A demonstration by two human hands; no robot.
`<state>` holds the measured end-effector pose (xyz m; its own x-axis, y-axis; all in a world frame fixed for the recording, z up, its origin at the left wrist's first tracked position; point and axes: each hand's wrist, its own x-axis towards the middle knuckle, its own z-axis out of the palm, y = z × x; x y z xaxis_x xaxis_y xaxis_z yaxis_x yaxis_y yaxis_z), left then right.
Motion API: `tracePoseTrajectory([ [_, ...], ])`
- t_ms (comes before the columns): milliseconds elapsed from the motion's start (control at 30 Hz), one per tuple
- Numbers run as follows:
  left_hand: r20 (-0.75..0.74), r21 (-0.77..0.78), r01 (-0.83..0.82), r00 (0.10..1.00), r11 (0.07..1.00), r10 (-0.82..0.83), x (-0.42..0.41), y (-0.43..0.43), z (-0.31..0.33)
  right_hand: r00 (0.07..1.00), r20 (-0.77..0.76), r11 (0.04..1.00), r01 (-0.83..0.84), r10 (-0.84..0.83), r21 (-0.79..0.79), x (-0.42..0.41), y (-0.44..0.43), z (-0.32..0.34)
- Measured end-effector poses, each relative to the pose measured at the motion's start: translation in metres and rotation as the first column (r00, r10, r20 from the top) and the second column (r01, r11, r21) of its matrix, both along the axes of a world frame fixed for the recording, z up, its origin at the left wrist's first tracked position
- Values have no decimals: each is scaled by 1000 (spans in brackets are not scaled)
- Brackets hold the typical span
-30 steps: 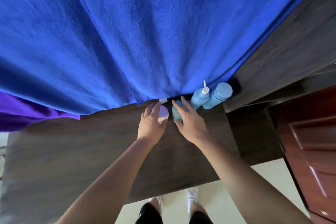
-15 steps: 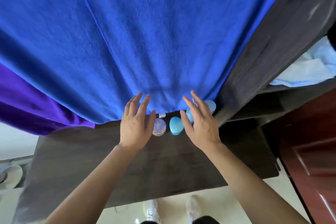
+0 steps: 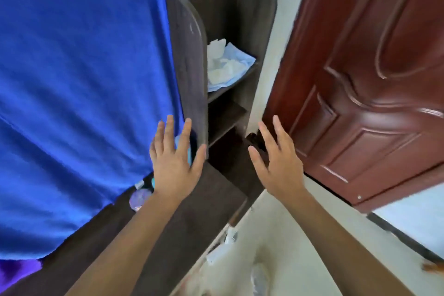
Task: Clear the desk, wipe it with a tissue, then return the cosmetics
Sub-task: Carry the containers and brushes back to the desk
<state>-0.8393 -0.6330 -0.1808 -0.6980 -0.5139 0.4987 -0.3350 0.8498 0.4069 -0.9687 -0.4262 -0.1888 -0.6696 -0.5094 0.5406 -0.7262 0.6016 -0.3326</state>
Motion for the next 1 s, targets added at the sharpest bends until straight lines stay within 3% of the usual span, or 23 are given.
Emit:
tracePoseTrajectory([
  [200, 64, -39, 369, 928, 929, -366, -70, 145, 23, 912, -32, 912, 409, -410, -37, 11, 179, 21],
  [500, 136, -111, 747, 665, 655, -735, -118, 441, 21, 608, 62, 606, 794, -791, -49, 89, 471, 17],
  [633, 228, -91, 845, 533, 528, -815, -118, 583, 11, 468, 136, 470, 882, -873, -19, 127, 591, 0],
  [800, 335, -48, 890, 442, 454, -832, -116, 718, 7, 291, 237, 306, 952, -927, 26, 150, 711, -3],
  [1000, 341, -24, 932, 348, 362, -873, -144, 819, 11, 192, 291, 229, 968, -937, 100, 141, 808, -1],
])
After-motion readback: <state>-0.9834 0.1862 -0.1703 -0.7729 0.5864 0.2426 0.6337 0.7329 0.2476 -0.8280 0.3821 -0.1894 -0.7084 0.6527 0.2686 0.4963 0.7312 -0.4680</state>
